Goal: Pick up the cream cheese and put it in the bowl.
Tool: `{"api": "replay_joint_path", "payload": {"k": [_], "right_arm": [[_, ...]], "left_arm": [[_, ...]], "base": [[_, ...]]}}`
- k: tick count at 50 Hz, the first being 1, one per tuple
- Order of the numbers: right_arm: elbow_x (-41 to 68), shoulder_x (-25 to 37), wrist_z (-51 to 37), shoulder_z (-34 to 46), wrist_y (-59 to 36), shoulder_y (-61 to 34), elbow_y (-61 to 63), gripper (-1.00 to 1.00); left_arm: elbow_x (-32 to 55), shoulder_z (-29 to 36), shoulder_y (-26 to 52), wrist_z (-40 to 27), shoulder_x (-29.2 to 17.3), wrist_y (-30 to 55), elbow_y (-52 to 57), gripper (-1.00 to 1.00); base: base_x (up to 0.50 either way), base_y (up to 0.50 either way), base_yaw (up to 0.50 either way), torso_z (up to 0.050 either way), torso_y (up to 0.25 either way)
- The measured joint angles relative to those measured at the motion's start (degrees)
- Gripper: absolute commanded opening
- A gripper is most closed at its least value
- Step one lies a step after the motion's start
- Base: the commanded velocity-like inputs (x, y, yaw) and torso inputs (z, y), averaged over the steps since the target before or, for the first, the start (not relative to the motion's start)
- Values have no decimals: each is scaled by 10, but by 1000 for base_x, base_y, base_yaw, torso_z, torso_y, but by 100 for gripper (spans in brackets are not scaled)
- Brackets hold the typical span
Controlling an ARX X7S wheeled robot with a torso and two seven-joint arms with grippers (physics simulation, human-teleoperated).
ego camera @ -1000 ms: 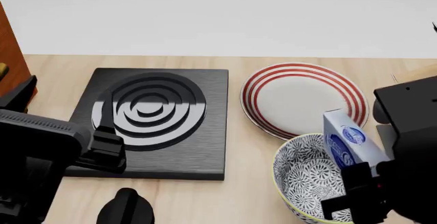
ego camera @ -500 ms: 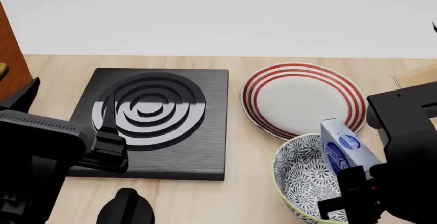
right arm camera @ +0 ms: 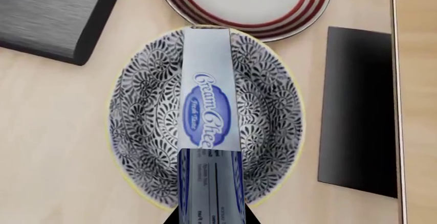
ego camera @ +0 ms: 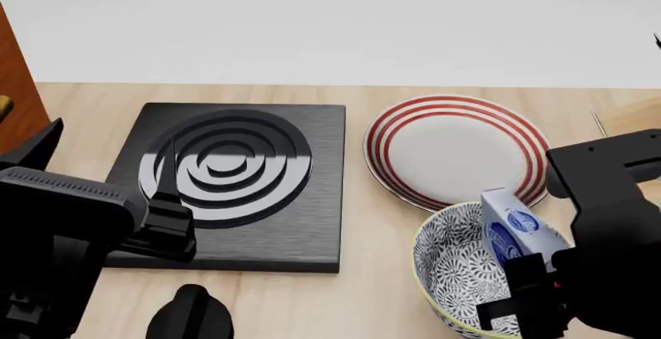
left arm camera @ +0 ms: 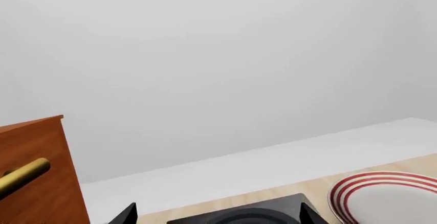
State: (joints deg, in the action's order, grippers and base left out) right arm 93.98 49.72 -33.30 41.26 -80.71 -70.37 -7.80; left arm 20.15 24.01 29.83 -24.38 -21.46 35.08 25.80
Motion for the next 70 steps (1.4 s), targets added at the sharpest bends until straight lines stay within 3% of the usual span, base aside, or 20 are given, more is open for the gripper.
{"api": "replay_joint_path", "payload": {"k": [70], "right_arm": [[-89,-45,96,82,26,-18,-88,-100]], "left_arm": [[0,11,6,1,0,-21,-32,100]], "base": [[0,0,0,0,0]]}}
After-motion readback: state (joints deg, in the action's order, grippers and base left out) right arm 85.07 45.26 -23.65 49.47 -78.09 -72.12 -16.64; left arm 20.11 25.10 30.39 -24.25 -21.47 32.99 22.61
